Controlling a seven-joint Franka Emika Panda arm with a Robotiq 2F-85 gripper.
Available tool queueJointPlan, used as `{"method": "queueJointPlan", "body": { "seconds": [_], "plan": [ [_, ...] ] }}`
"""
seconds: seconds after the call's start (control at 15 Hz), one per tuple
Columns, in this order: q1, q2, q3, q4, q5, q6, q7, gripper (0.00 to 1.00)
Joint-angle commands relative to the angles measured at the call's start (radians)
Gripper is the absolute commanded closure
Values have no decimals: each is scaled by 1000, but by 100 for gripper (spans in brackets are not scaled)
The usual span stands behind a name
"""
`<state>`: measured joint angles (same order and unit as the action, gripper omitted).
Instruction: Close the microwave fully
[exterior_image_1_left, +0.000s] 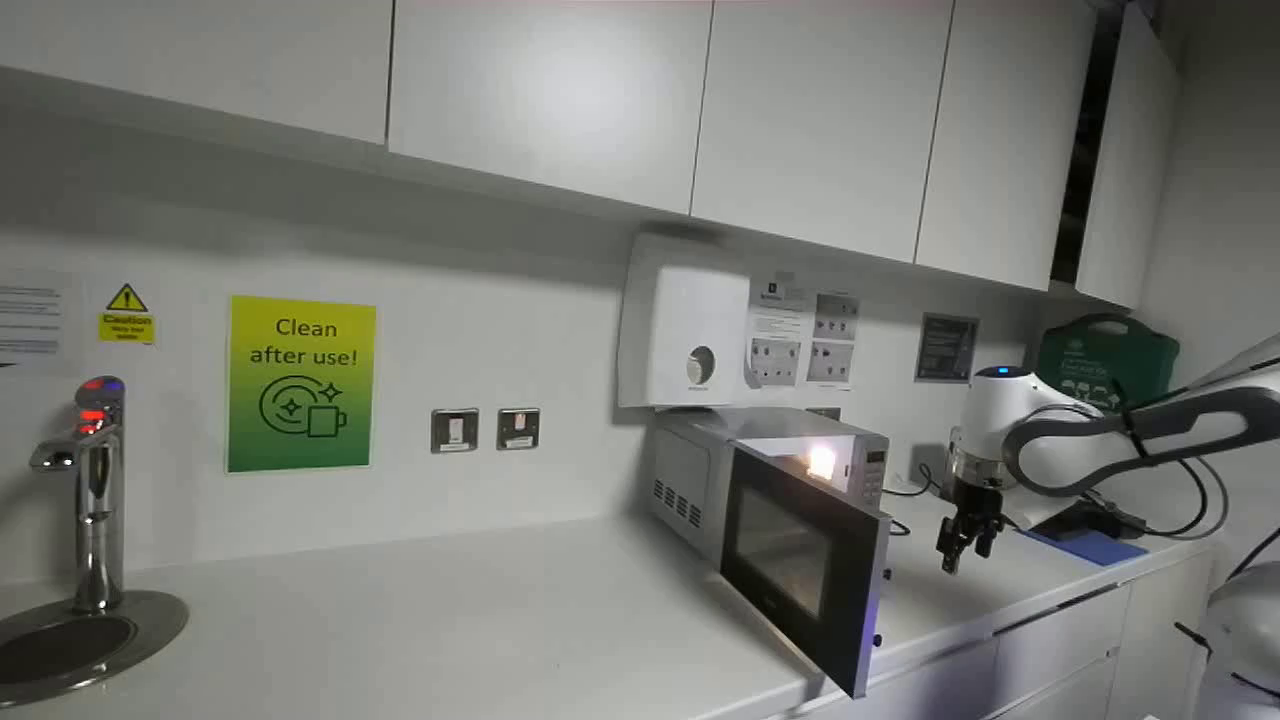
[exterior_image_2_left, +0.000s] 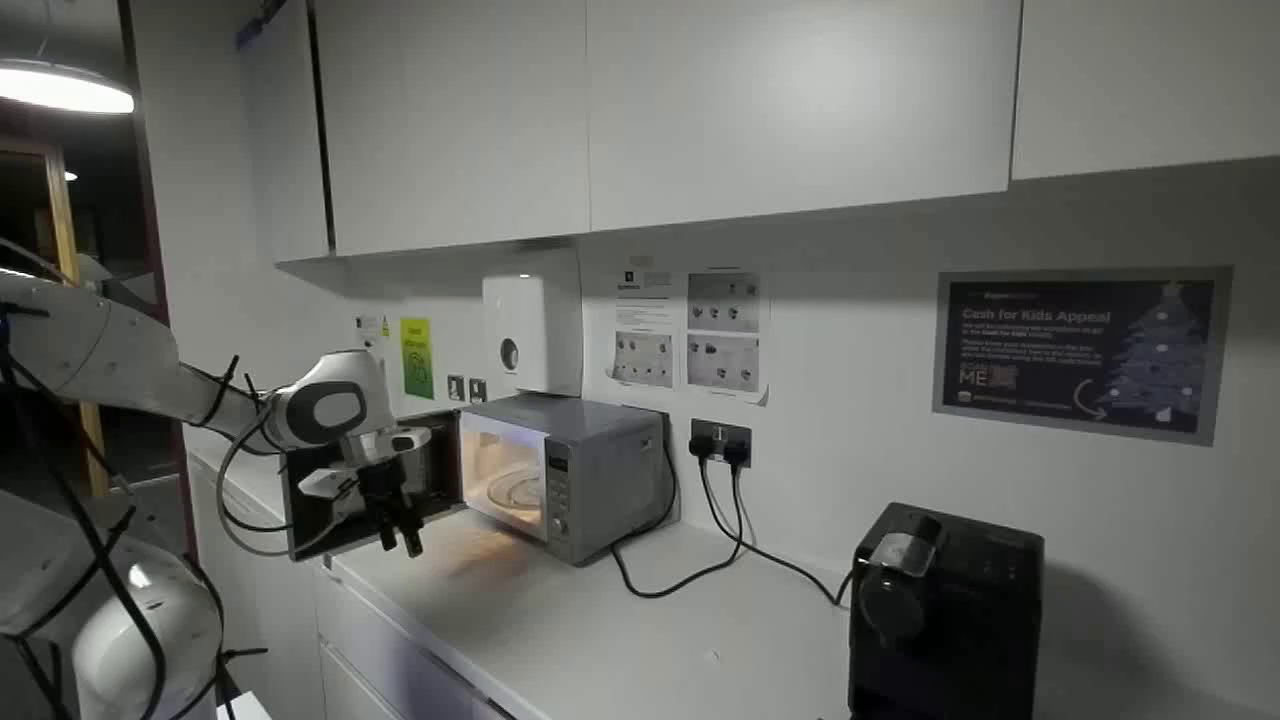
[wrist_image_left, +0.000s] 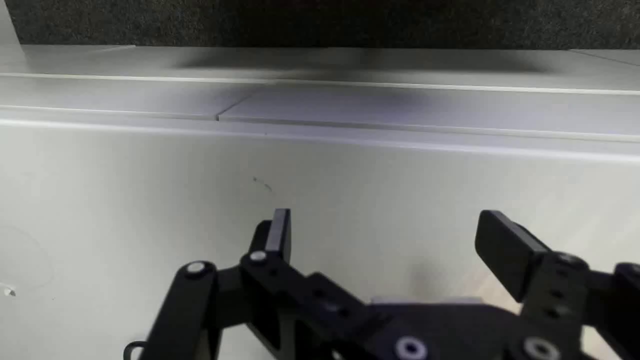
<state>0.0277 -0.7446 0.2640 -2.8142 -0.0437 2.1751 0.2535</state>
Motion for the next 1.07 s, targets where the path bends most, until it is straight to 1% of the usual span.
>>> {"method": "queueJointPlan", "body": {
  "seconds": [0.0,0.4,1.0],
  "plan": [
    [16,3,-16,1,-14,-5,11,0],
    [18,12,-16,30,-5,-7,18,0],
    [4,97,-22,171,-9,-12,12,0]
  ]
}}
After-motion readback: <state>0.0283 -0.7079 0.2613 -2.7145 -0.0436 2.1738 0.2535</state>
